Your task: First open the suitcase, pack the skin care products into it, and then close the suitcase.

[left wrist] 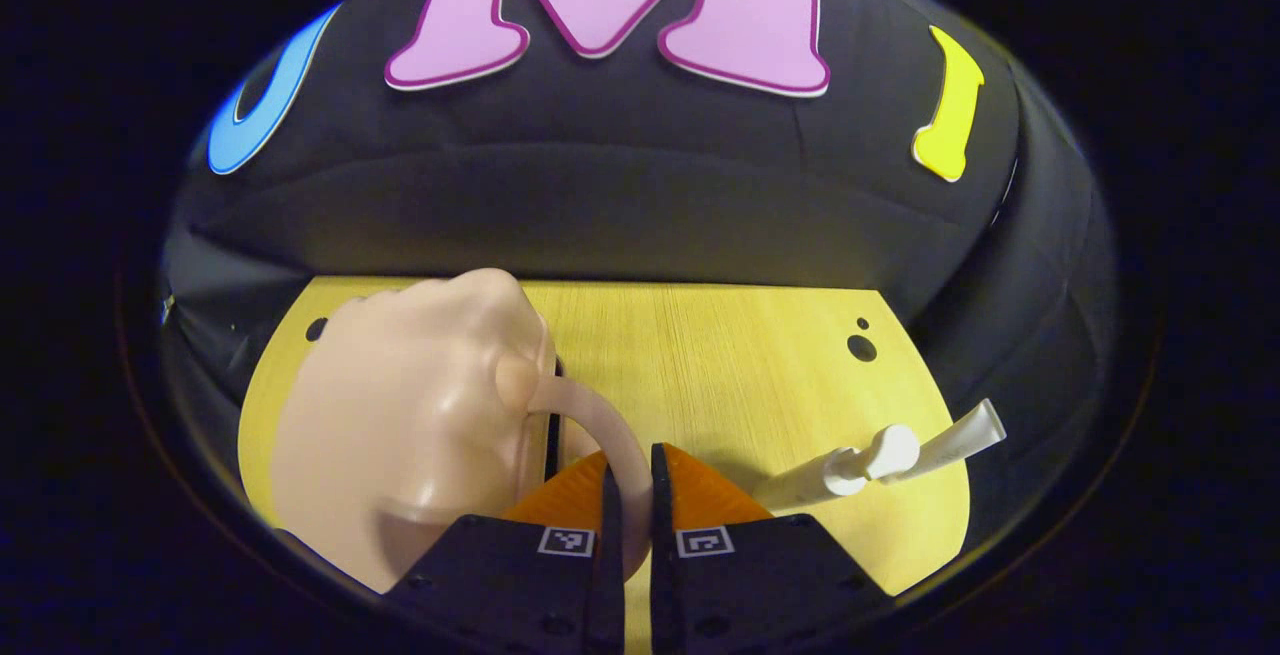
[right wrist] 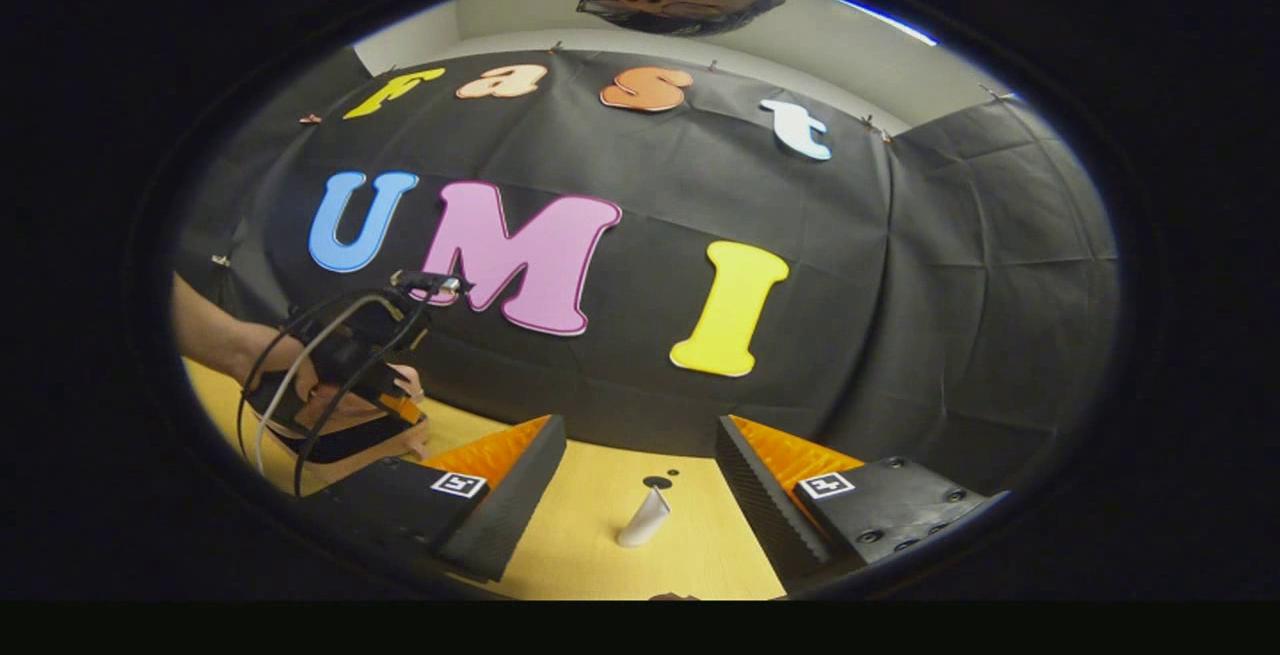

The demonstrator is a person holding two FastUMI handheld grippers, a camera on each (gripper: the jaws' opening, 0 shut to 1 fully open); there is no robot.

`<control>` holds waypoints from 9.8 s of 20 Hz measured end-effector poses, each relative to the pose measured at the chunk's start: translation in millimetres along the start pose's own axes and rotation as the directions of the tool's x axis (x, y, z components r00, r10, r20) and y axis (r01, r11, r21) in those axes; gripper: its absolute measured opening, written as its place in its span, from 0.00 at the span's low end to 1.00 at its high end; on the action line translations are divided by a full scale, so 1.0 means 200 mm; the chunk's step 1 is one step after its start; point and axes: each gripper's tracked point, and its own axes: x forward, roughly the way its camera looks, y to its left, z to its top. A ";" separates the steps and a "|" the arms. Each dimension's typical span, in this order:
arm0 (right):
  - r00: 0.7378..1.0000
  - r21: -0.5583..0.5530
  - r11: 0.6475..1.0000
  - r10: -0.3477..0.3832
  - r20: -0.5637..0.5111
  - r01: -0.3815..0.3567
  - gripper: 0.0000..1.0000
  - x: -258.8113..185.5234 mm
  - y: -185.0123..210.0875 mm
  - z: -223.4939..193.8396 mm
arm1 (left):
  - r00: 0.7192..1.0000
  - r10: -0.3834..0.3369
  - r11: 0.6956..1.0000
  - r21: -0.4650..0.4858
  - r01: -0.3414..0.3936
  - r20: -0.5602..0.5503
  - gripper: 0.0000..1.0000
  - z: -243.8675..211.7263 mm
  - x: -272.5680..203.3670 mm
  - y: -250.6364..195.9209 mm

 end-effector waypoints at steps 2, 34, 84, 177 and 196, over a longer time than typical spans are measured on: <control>1.000 0.004 1.000 0.014 0.020 -0.014 0.97 -0.01 0.07 0.08 | 1.000 0.001 1.000 0.009 -0.001 0.021 0.15 0.12 -0.14 0.10; 0.974 0.018 0.998 -0.057 -0.221 0.062 0.97 -0.33 0.77 -0.36 | 0.909 0.409 0.912 0.004 -0.411 0.080 0.13 -0.36 0.09 2.76; 0.930 0.075 0.991 -0.073 -0.360 0.107 0.97 0.09 -0.21 -1.23 | 0.929 -0.149 0.969 0.237 0.070 0.338 0.98 -0.40 0.51 -0.89; 0.562 0.410 0.878 0.475 -0.677 -0.247 0.35 0.34 2.22 -1.17 | 0.977 0.163 0.941 -0.320 -0.112 0.136 0.66 -0.81 -0.90 1.58; 0.677 0.368 0.911 0.392 -0.623 -0.188 0.99 0.38 2.17 -0.86 | 0.914 0.328 0.919 -0.306 -0.250 0.237 0.68 -0.63 -0.84 2.31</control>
